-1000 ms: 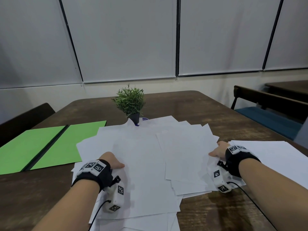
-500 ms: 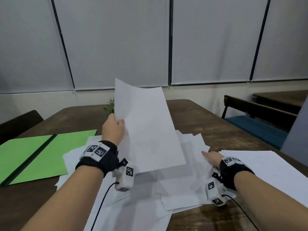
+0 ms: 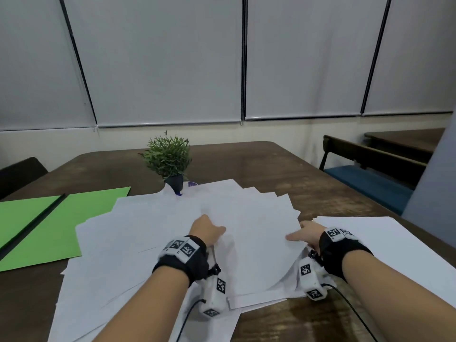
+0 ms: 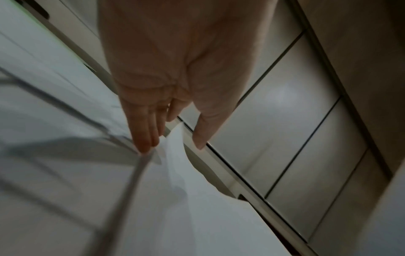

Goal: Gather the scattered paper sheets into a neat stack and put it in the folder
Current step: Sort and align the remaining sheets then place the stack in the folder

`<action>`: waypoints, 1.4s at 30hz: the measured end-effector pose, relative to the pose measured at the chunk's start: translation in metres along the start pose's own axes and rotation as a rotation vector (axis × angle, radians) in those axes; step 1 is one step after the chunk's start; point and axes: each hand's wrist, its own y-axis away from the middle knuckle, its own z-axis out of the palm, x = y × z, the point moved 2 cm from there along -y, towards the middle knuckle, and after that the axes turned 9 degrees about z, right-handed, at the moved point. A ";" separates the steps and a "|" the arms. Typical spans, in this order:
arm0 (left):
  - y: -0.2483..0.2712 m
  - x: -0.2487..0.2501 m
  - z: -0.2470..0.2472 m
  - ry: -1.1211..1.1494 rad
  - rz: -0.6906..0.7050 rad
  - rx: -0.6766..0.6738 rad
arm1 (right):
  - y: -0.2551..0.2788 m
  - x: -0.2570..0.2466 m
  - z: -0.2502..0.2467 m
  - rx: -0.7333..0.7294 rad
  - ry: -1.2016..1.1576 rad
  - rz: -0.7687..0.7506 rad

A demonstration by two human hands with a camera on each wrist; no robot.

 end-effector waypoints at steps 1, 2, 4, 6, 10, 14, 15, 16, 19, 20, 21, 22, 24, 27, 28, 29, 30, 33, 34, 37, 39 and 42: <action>-0.001 -0.009 -0.012 -0.011 -0.031 0.023 | 0.000 -0.001 0.000 0.032 0.093 -0.007; -0.002 -0.021 -0.025 -0.022 -0.065 0.057 | 0.003 -0.003 0.001 0.039 0.156 -0.006; -0.004 -0.052 -0.055 -0.096 -0.160 0.123 | 0.002 -0.004 0.002 0.074 0.209 -0.002; -0.001 -0.087 -0.085 -0.207 -0.289 0.177 | -0.001 -0.005 0.002 0.088 0.199 0.011; 0.008 -0.148 -0.119 -0.355 -0.508 0.183 | -0.003 -0.006 0.004 0.124 0.226 0.030; -0.002 -0.194 -0.116 -0.388 -0.501 0.079 | -0.008 -0.009 0.007 0.139 0.236 0.040; -0.007 -0.199 -0.114 -0.383 -0.493 0.053 | -0.009 -0.010 0.007 0.136 0.230 0.040; -0.008 -0.198 -0.114 -0.381 -0.477 0.040 | -0.010 -0.010 0.007 0.129 0.214 0.042; 0.008 -0.168 -0.121 -0.416 -0.481 0.024 | -0.009 -0.009 0.006 0.080 0.166 0.020; 0.009 -0.169 -0.123 -0.430 -0.485 0.040 | -0.009 -0.008 0.005 0.068 0.178 0.011; 0.012 -0.165 -0.126 -0.413 -0.497 0.072 | -0.010 -0.007 0.004 0.063 0.192 0.006; 0.013 -0.166 -0.127 -0.414 -0.503 0.099 | -0.011 -0.007 0.003 0.061 0.200 0.002; 0.016 -0.165 -0.129 -0.437 -0.514 0.115 | -0.011 -0.005 0.003 0.058 0.204 -0.007; 0.016 -0.166 -0.133 -0.463 -0.488 0.099 | -0.011 -0.005 0.002 0.059 0.211 -0.010; 0.014 -0.170 -0.133 -0.449 -0.489 0.103 | -0.011 -0.005 0.003 0.057 0.206 -0.011; 0.012 -0.171 -0.132 -0.420 -0.497 0.096 | -0.010 -0.005 0.003 0.059 0.213 -0.011; 0.013 -0.170 -0.132 -0.391 -0.483 0.110 | -0.010 -0.005 0.003 0.062 0.220 -0.010; 0.015 -0.168 -0.133 -0.346 -0.491 0.130 | -0.007 -0.006 0.003 0.058 0.239 0.000; 0.014 -0.170 -0.134 -0.355 -0.488 0.127 | -0.008 -0.006 0.003 0.055 0.241 0.004; 0.009 -0.178 -0.139 -0.400 -0.464 0.117 | -0.015 -0.001 0.001 0.041 0.229 0.010; 0.009 -0.178 -0.141 -0.360 -0.438 0.173 | -0.017 0.000 0.001 0.041 0.224 0.005; 0.011 -0.176 -0.142 -0.325 -0.405 0.249 | -0.010 -0.005 0.003 0.062 0.211 -0.004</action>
